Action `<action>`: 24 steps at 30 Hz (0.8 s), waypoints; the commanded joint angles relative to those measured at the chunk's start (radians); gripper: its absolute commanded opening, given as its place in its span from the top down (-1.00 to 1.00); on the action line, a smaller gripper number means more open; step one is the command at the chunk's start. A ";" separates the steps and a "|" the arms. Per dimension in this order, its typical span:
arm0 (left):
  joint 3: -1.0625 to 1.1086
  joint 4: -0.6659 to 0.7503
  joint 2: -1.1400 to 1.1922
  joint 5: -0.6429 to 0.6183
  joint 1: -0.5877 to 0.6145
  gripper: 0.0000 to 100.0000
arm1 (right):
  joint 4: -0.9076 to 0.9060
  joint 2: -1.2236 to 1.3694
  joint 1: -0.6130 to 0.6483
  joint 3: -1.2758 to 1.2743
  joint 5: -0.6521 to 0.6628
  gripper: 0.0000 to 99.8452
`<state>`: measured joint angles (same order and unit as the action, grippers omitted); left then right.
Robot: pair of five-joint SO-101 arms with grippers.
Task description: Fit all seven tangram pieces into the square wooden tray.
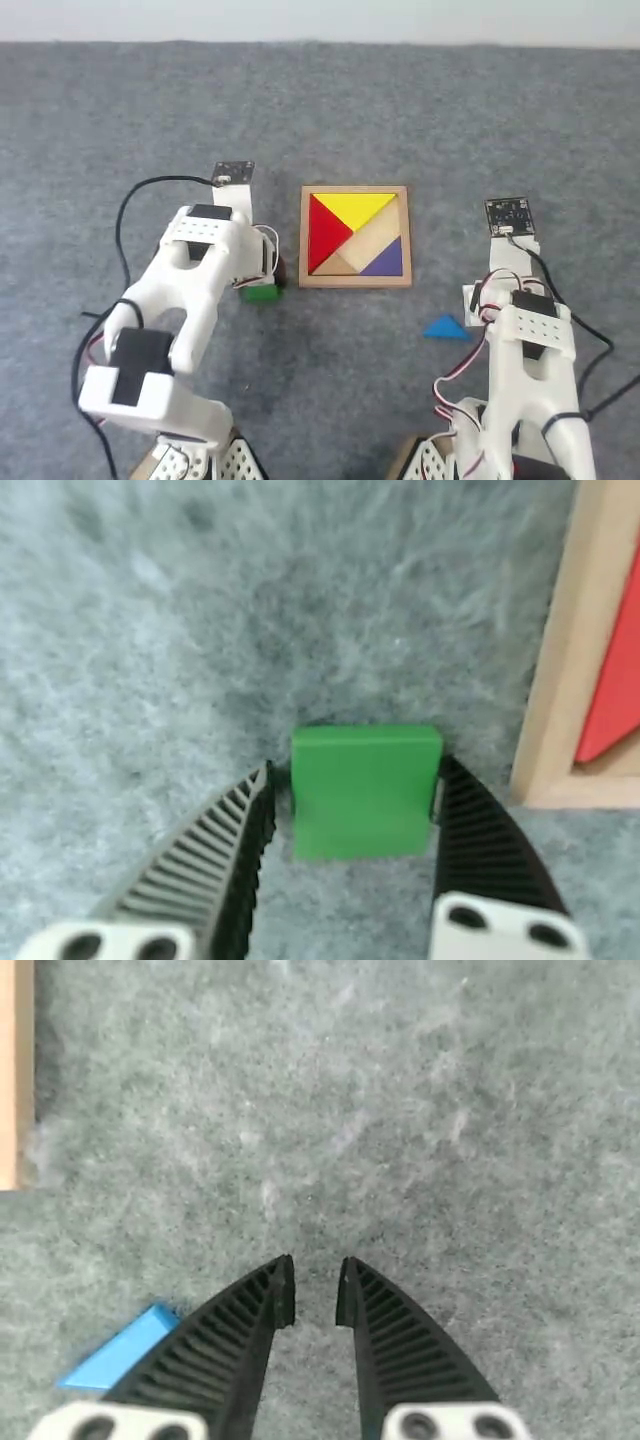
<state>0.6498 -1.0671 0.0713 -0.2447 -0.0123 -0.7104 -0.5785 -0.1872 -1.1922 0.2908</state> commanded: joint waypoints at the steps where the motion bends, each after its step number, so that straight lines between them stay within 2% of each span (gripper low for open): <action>1: -0.045 -0.002 -0.003 0.018 -0.023 0.52 | -0.007 -0.041 0.002 0.008 -0.002 0.84; 10: -0.041 -0.006 -0.005 0.052 -0.040 0.67 | -0.004 -0.041 0.002 0.006 -0.002 0.84; 24: -0.050 -0.006 -0.021 0.052 -0.043 0.67 | -0.002 -0.041 0.002 0.006 -0.002 0.84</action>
<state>0.6314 -1.0687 0.0698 -0.1956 -0.0506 -0.7104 -0.5785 -0.1872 -1.1922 0.2908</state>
